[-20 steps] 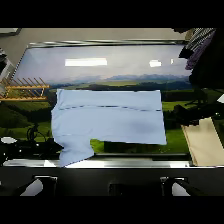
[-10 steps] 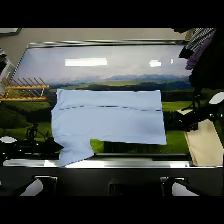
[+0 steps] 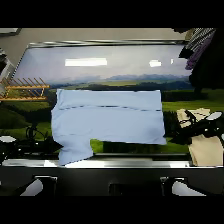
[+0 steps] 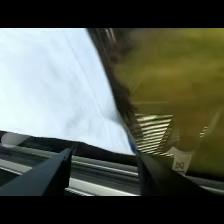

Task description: Fold the clothes and pants, and hang the long-sleeved shirts on hangers.

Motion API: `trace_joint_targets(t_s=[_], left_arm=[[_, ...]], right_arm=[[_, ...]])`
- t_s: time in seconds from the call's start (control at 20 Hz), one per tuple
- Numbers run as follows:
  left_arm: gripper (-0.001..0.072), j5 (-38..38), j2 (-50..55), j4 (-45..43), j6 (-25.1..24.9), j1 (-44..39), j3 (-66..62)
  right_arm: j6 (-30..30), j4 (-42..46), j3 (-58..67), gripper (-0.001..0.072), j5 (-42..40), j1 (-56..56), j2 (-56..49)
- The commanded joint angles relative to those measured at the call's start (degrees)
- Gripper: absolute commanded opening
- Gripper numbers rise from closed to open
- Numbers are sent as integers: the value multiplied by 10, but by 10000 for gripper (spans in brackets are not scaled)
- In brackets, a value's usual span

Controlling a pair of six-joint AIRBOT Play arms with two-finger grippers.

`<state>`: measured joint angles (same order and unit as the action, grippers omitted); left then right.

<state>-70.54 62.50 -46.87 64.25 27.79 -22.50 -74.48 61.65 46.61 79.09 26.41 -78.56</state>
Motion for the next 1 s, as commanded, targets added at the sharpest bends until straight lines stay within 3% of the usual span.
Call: trace_joint_targets(t_s=[0.0, 0.55, 0.6, 0.7, 0.75, 0.85, 0.95], left_arm=[[22, 0, 0, 0, 0, 0, -1], [22, 2, 0, 0, 0, 0, -1], [22, 2, 0, 0, 0, 0, -1], [22, 1, 0, 0, 0, 0, -4], [21, -5, -1, -1, -1, 0, -12], [21, -34, -6, -18, 4, 1, -43], [21, -81, -18, -64, 48, 5, -87]], right_arm=[[12, -10, -30, 484, -41, 1, -1], [14, -52, -79, 482, -65, 0, -1], [17, -58, -83, 458, -78, 0, -1], [24, -71, -83, 128, -88, 0, -1], [34, -77, -82, 37, -83, 1, 0], [35, -74, -82, 36, -65, 1, 16], [22, -61, -82, 36, -40, 1, 52]])
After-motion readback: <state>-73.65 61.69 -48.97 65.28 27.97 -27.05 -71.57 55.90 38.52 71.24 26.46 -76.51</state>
